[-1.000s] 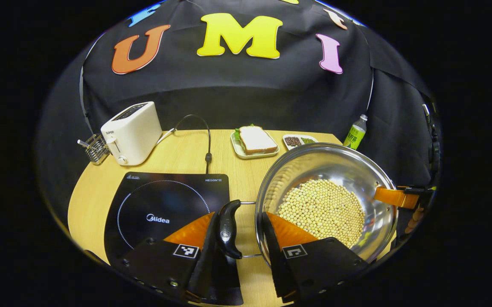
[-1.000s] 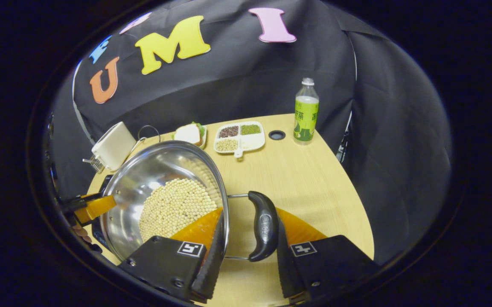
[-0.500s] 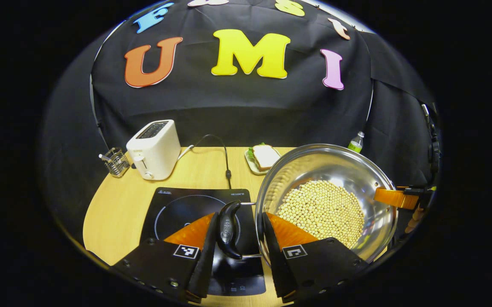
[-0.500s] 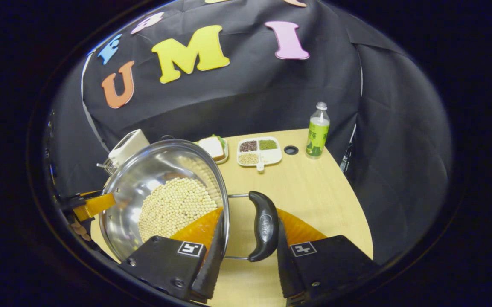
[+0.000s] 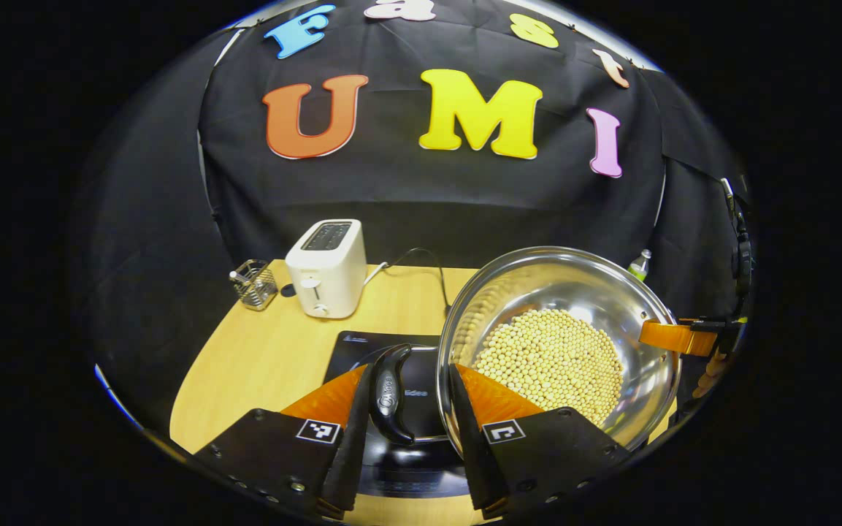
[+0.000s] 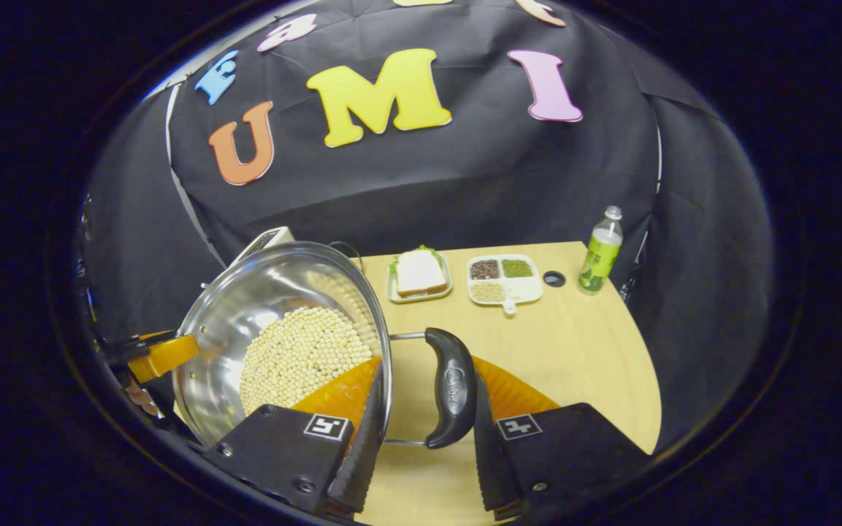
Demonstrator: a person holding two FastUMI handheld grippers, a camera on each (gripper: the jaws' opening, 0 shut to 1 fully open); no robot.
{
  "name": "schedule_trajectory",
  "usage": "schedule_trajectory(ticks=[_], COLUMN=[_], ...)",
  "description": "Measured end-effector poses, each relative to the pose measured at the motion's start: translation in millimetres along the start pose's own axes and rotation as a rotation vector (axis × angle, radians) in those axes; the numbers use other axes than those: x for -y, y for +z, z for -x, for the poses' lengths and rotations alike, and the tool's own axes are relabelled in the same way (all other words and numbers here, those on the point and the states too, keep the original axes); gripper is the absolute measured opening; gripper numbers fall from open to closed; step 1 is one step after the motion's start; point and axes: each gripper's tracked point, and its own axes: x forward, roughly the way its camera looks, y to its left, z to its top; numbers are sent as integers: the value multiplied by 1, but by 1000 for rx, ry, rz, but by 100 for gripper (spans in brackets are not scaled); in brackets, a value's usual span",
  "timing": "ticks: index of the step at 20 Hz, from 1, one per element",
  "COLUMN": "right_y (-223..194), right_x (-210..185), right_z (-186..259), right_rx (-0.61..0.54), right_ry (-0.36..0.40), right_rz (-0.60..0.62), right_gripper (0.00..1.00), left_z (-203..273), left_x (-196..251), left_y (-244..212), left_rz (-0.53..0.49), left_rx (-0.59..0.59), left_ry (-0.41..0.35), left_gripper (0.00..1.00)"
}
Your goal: First push the handle of the pot to place it horizontally, then grasp the pot with both hands and set it on the induction cooktop.
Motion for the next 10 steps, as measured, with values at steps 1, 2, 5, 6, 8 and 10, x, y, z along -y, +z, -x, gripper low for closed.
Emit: schedule_trajectory(ticks=[1, 2, 5, 6, 8, 10], right_y=[-2, -4, -11, -13, -19, -26], right_x=[-11, -22, -50, -59, -74, -86], right_z=[-8, -15, -36, -44, -60, -76], right_rx=[-7, -16, -40, -47, -60, -75], right_ry=[12, 21, 30, 28, 31, 34], right_rz=[1, 6, 15, 21, 22, 1], right_gripper=[59, 60, 58, 59, 59, 59], left_z=[-1, -4, -15, -20, -32, -42], left_x=[-11, -22, -49, -58, -78, -91], left_y=[-1, -3, -15, -17, -26, -30], left_rz=[7, 10, 39, 45, 65, 71], left_rx=[-4, -2, -33, -43, -63, -73], left_ry=[10, 14, 23, 28, 37, 38], left_gripper=[56, 56, 56, 56, 56, 56])
